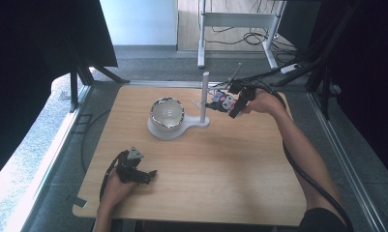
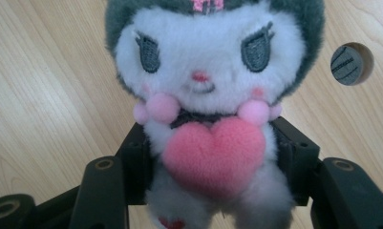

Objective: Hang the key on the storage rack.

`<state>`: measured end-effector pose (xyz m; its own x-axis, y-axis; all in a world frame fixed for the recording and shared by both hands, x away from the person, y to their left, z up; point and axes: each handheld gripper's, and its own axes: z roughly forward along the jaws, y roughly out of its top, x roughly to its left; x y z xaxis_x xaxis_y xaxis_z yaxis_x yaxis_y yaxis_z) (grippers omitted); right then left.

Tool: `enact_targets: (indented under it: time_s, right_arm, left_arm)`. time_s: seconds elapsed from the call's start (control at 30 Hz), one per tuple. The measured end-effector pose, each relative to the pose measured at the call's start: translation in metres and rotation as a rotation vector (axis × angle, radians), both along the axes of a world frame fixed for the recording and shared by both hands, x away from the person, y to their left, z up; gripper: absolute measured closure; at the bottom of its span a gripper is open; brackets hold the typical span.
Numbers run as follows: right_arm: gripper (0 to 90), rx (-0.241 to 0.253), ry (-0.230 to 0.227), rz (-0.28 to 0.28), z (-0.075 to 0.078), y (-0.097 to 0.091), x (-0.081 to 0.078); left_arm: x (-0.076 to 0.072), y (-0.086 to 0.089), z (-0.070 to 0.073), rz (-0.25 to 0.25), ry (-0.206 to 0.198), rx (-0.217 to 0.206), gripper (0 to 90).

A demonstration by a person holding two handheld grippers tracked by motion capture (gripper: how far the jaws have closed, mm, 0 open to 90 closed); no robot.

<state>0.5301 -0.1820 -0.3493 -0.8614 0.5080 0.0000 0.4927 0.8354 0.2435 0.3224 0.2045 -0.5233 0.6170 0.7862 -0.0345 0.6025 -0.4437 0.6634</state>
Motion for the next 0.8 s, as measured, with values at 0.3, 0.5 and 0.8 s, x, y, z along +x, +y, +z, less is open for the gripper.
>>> enact_targets:
  time_s: [0.3,0.5,0.8]
  right_arm:
    - [26.9,0.001,-0.010,0.019,-0.009,0.002,-0.003]
    - [20.0,0.003,-0.044,0.016,-0.010,0.000,-0.006]
    - [14.4,0.012,-0.093,0.017,-0.009,-0.002,-0.015]
  left_arm:
    - [0.000,0.000,0.000,0.001,-0.001,0.000,0.0]
    - [0.000,0.000,0.000,0.001,-0.001,0.000,0.0]
    - [0.000,0.000,0.000,-0.001,0.000,0.001,0.0]
